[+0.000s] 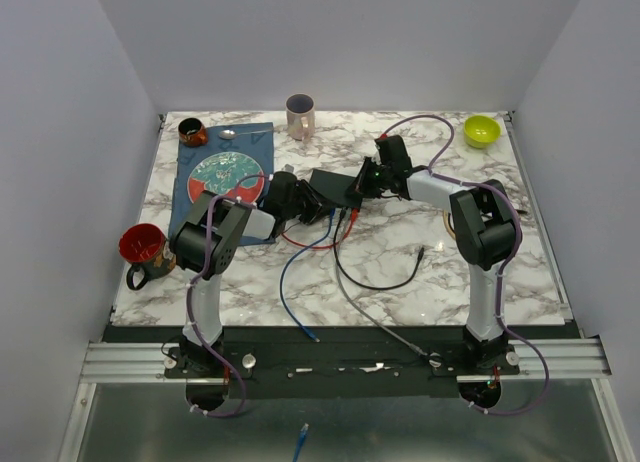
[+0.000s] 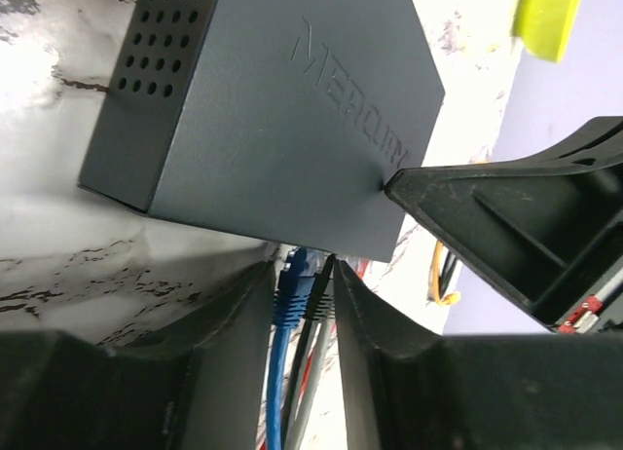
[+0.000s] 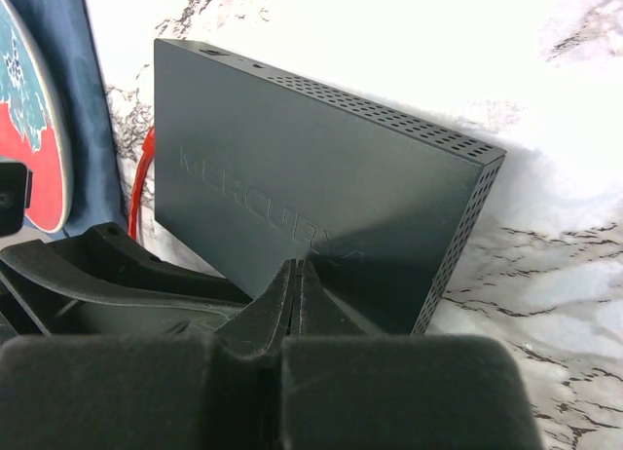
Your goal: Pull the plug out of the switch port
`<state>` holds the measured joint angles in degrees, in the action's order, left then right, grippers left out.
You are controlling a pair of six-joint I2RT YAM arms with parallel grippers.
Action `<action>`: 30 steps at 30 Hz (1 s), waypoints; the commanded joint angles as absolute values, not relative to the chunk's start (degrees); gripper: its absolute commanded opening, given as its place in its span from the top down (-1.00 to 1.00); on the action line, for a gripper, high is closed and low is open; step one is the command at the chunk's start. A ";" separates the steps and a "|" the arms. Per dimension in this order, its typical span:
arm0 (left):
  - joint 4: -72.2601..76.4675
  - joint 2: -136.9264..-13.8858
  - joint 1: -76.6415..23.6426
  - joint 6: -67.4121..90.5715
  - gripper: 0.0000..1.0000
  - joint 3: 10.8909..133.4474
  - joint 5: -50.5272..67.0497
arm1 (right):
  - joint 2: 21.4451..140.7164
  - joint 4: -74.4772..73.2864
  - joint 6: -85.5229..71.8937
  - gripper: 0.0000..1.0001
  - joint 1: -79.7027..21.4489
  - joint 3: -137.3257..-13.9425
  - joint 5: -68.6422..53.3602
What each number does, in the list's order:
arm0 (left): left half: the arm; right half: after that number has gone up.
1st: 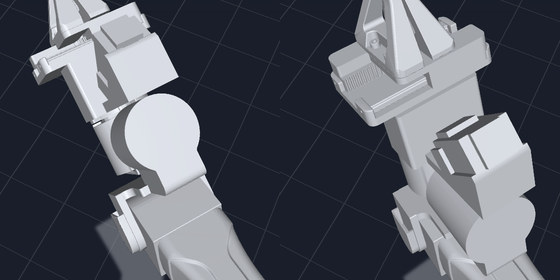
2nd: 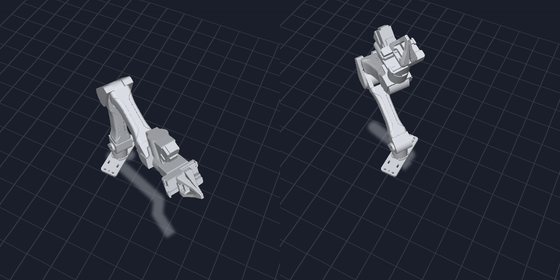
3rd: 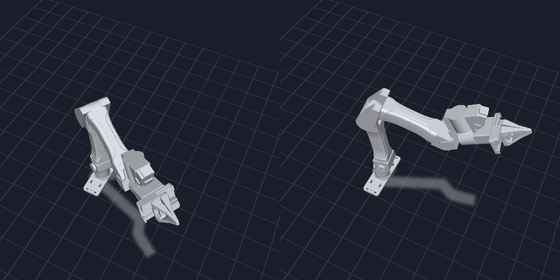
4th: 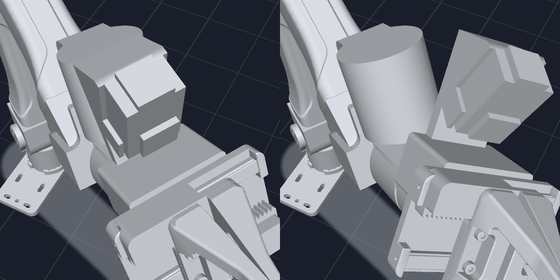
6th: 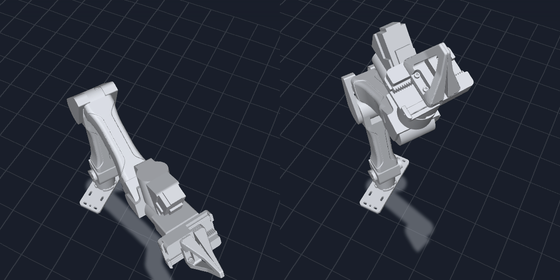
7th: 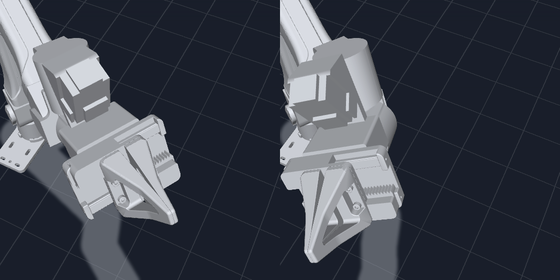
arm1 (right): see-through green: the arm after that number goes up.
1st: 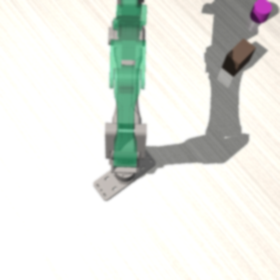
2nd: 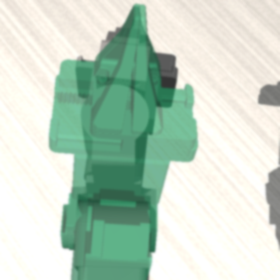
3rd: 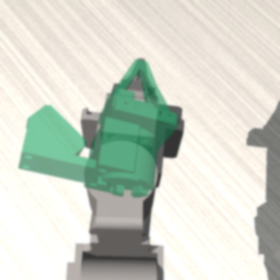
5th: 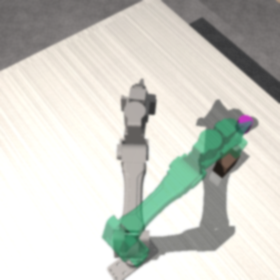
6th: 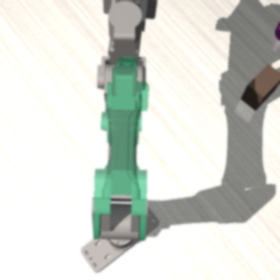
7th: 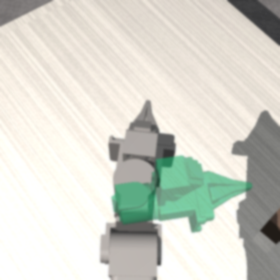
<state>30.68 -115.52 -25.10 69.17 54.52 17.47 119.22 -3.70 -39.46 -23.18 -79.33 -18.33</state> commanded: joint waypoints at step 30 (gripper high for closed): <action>34.54 -117.68 -23.82 74.00 1.00 51.51 17.14 | 114.90 -0.80 -37.89 0.99 -24.16 -73.31 -16.79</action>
